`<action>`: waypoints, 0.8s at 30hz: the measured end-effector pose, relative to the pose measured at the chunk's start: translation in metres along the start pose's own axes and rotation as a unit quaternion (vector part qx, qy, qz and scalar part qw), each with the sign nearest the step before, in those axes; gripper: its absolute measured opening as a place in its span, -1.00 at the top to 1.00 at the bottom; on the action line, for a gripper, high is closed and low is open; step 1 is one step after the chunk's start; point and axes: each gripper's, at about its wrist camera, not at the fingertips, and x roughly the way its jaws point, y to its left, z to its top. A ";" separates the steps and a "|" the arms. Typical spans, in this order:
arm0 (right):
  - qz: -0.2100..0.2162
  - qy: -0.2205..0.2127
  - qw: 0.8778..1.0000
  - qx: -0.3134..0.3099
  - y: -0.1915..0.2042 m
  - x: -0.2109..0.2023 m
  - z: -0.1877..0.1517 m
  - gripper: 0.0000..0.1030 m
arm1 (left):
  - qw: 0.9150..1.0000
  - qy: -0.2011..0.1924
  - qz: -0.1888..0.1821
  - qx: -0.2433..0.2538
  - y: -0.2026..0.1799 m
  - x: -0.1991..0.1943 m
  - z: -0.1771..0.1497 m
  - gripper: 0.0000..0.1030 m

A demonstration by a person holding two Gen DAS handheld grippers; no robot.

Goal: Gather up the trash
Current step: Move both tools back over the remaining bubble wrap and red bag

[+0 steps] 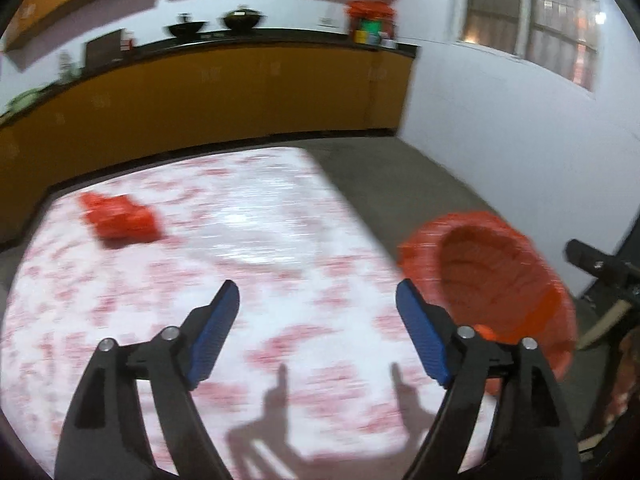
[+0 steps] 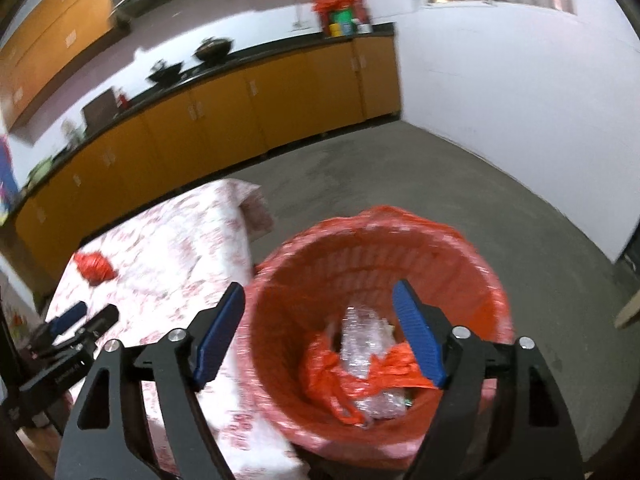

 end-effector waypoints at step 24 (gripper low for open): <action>0.034 0.043 0.990 -0.129 0.200 0.176 0.020 -0.66 | 0.971 -0.022 0.178 -0.156 0.225 -0.002 -0.006 -0.77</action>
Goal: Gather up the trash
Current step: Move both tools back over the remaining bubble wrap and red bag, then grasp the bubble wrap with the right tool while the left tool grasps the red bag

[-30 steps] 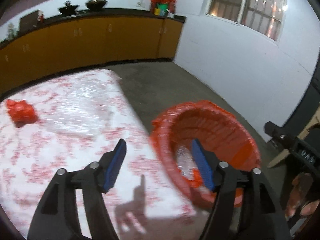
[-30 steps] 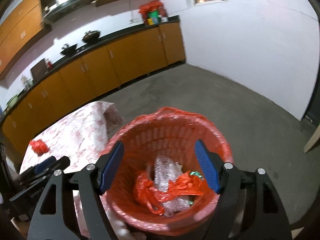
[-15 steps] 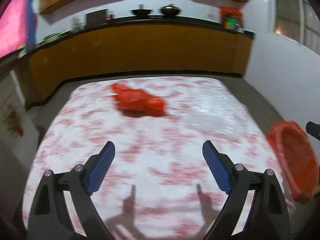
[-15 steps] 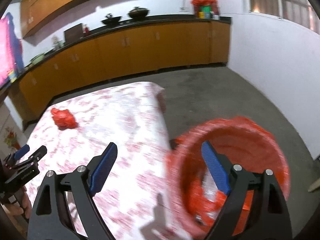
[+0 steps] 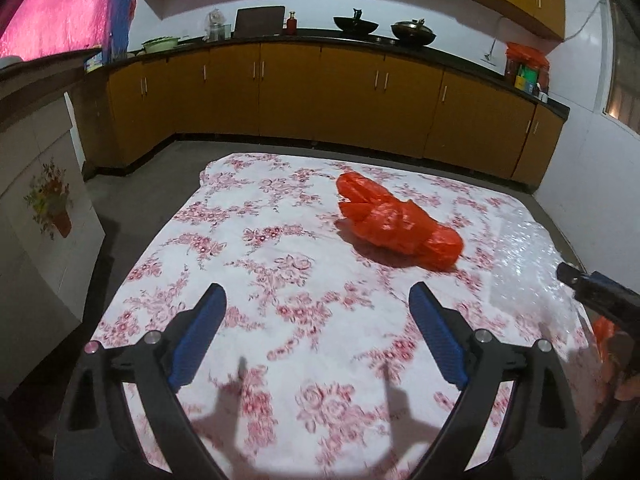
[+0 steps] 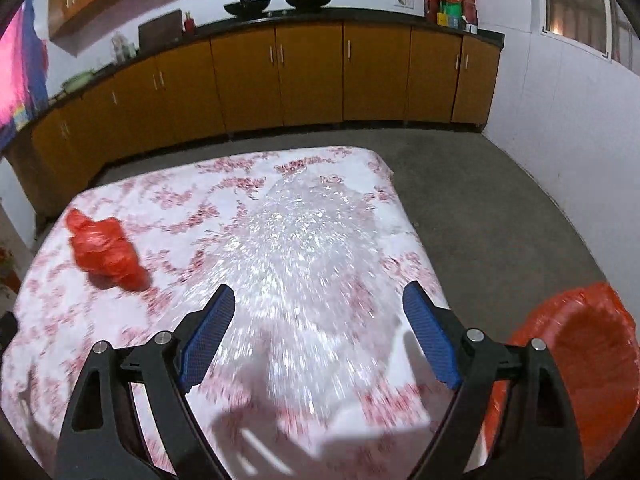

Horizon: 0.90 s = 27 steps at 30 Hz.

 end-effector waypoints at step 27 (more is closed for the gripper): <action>0.053 0.052 0.997 -0.033 0.003 0.020 -0.015 0.76 | 0.999 0.046 -0.007 -0.012 -0.061 0.103 0.063 -0.79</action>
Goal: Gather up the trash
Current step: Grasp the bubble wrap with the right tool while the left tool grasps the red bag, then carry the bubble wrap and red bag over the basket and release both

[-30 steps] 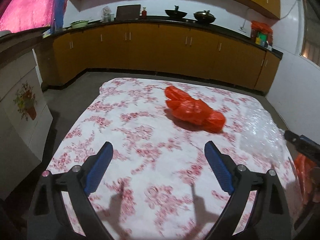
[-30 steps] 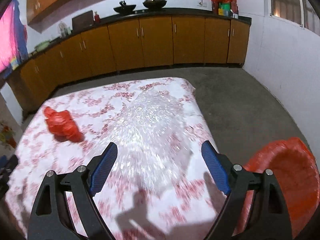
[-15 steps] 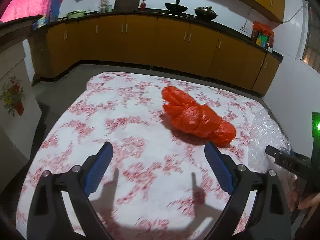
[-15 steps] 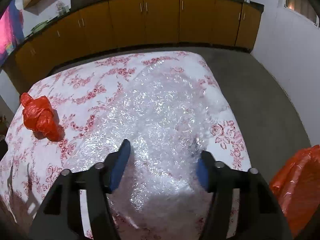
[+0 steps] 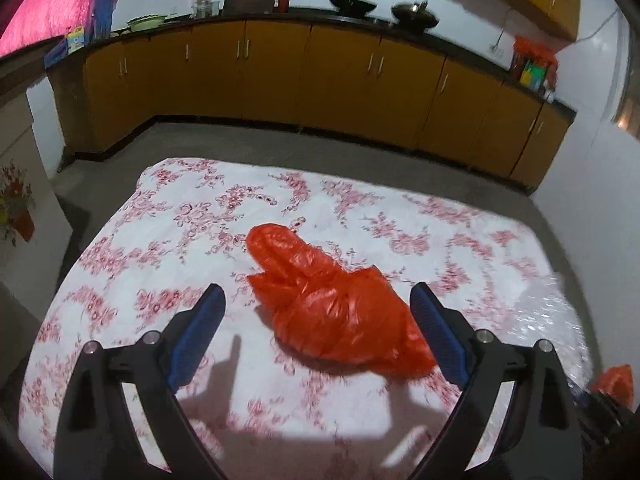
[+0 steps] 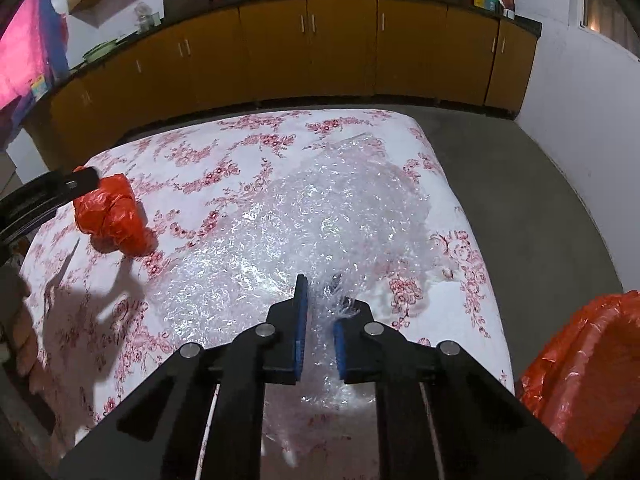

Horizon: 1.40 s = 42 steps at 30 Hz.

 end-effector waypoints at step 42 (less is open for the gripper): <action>0.018 -0.082 0.996 0.035 -0.030 -0.125 -0.044 0.76 | 0.990 -0.054 -0.079 0.103 -0.042 -0.123 -0.046 -0.08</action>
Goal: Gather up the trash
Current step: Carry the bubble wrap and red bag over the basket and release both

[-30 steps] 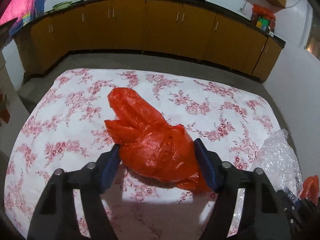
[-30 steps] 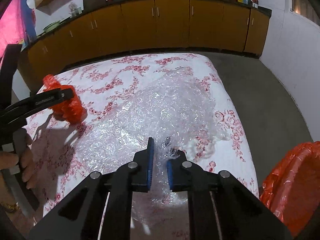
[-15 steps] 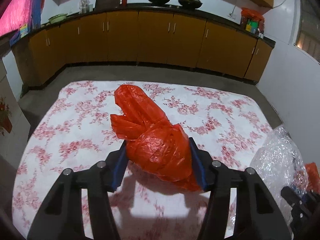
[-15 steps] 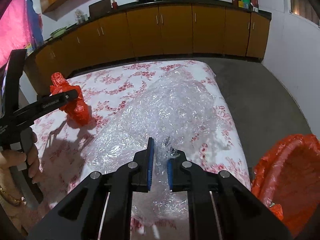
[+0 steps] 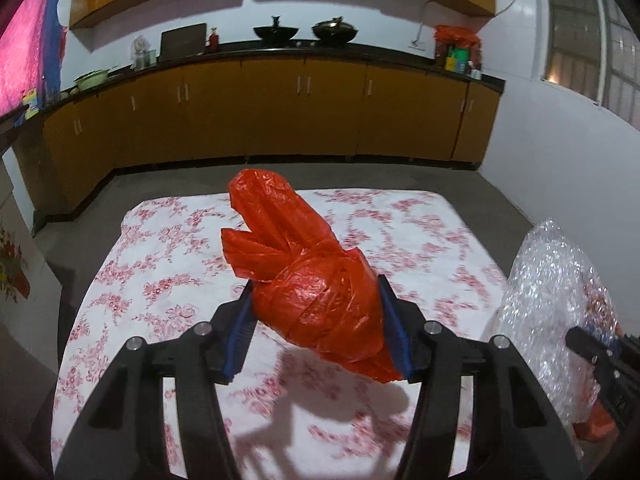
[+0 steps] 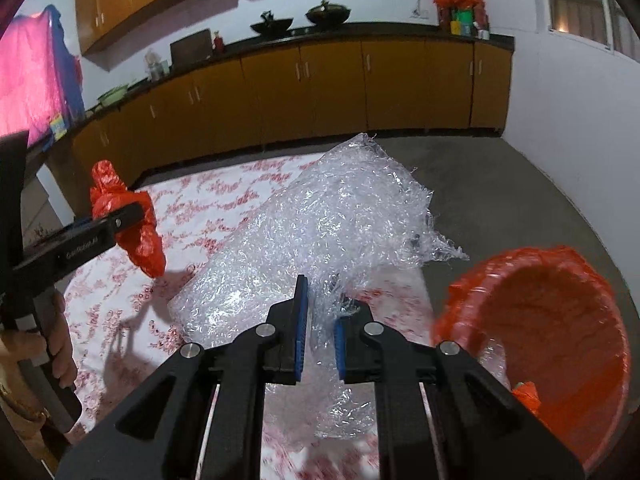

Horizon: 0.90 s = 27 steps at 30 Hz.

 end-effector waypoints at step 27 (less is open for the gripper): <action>-0.114 -0.067 0.989 0.061 -0.084 -0.102 -0.044 0.76 | 0.988 -0.016 -0.119 0.097 -0.133 -0.075 -0.031 -0.08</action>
